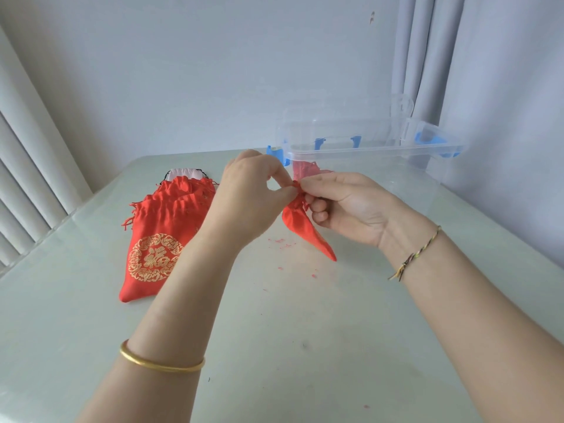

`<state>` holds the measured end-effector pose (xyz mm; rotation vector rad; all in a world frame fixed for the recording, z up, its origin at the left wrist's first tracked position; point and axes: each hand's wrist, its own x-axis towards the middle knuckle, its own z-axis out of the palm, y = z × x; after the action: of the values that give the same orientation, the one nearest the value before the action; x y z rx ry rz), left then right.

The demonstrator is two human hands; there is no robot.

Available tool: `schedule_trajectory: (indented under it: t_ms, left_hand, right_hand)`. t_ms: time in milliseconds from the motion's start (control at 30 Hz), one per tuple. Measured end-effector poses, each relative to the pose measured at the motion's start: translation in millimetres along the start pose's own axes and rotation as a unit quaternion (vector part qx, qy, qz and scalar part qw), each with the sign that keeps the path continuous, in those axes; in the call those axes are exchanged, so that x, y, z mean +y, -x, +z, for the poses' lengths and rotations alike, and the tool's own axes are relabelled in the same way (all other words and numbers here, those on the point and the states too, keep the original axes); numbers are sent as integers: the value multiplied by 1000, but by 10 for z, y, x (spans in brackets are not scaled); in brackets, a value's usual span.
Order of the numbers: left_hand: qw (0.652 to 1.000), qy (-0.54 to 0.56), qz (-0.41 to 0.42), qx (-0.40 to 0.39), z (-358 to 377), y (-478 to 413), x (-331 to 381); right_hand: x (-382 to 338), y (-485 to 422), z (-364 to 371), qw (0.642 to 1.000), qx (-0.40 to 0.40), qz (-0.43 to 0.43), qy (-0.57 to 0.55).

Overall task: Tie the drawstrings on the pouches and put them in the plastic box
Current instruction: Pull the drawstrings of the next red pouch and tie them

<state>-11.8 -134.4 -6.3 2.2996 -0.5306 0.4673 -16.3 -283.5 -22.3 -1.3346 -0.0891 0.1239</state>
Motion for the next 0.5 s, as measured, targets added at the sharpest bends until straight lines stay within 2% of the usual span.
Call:
schedule_trajectory:
  t_ms: [133,333,433,500]
  left_hand:
    - [992,107,-69,-14,-46,-33,-65]
    - [990,100,-82,-54,-19,-19,-52]
    - [986,110,-103,-65,-22,-13,-61]
    - [983,128,-108,-69,-35,-23,-63]
  right_hand:
    - [-21,-13,-124,990,74,-55,107]
    - [6,-40,-212,954,135,-114,243]
    - [-88,52,-195,959,71,-103,254]
    - [-126,101,-149,949,23,-93,301]
